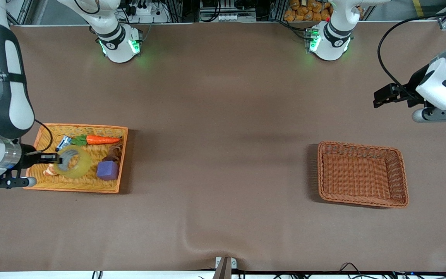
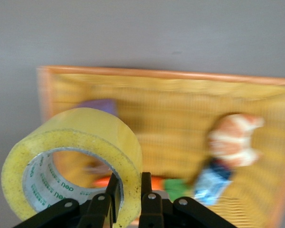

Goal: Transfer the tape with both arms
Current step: 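Lower the right gripper onto the yellow tape roll and grasp it, then lift the tape with the right gripper and set it on the table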

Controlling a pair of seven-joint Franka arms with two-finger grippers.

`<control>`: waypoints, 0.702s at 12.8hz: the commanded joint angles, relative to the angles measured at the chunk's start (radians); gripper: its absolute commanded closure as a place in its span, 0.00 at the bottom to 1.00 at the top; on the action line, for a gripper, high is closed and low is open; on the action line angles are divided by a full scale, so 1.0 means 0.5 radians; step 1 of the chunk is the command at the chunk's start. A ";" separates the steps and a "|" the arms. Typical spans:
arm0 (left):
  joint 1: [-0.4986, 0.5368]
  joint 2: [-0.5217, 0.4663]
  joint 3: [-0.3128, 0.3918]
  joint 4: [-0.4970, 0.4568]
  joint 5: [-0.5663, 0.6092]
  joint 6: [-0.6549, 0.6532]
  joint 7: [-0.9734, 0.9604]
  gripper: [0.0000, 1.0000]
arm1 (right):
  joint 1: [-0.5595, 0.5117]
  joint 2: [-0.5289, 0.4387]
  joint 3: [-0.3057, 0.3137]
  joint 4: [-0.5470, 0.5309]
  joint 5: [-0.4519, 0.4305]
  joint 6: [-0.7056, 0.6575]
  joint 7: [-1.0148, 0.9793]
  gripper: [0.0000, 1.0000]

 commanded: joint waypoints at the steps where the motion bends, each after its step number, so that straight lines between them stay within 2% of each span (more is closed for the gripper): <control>1: 0.001 0.045 -0.001 -0.005 -0.041 0.057 -0.038 0.00 | 0.185 0.028 0.004 0.049 0.139 -0.044 0.295 1.00; 4: -0.014 0.060 -0.001 -0.002 -0.041 0.094 -0.038 0.00 | 0.552 0.071 0.001 0.049 0.173 0.036 0.835 1.00; 6: -0.030 0.081 -0.004 -0.002 -0.041 0.112 -0.038 0.00 | 0.795 0.129 0.001 0.049 0.228 0.167 1.225 1.00; 9: -0.033 0.115 -0.004 0.001 -0.044 0.137 -0.038 0.00 | 1.160 0.251 -0.002 0.052 0.207 0.422 1.716 0.99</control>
